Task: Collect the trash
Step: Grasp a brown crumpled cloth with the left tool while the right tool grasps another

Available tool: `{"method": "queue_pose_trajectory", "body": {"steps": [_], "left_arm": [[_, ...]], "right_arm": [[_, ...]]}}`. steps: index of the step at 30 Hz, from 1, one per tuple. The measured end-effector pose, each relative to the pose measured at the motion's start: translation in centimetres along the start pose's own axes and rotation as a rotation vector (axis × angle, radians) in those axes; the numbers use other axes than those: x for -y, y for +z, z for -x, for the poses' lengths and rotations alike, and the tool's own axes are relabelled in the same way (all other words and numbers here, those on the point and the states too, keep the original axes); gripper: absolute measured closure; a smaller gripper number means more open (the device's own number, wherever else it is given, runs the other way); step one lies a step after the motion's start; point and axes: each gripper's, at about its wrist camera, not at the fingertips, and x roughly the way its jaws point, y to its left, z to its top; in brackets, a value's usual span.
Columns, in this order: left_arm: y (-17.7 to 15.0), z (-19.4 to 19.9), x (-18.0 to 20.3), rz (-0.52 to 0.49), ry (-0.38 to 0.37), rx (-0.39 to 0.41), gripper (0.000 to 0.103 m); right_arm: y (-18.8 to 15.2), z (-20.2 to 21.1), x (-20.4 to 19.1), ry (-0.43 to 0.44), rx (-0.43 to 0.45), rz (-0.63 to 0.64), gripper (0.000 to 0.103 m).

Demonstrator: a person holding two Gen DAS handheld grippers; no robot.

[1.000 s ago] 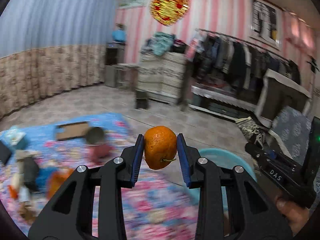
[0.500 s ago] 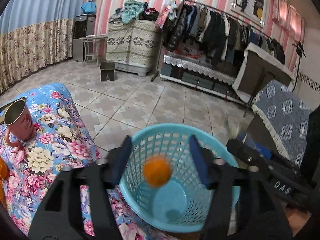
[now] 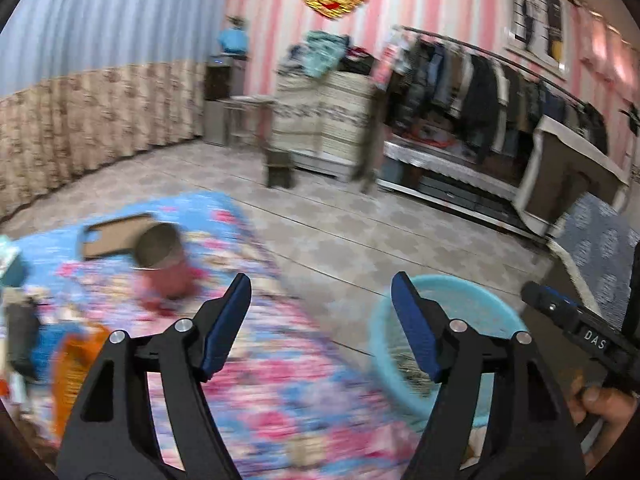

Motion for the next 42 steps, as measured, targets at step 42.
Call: {"method": "queue_pose_trajectory", "body": {"steps": [42], "left_arm": [[-11.7, 13.6, -27.8, 0.211, 0.333, -0.116, 0.062]], "right_arm": [[-15.0, -2.6, -34.0, 0.394, -0.250, 0.314, 0.033]]}}
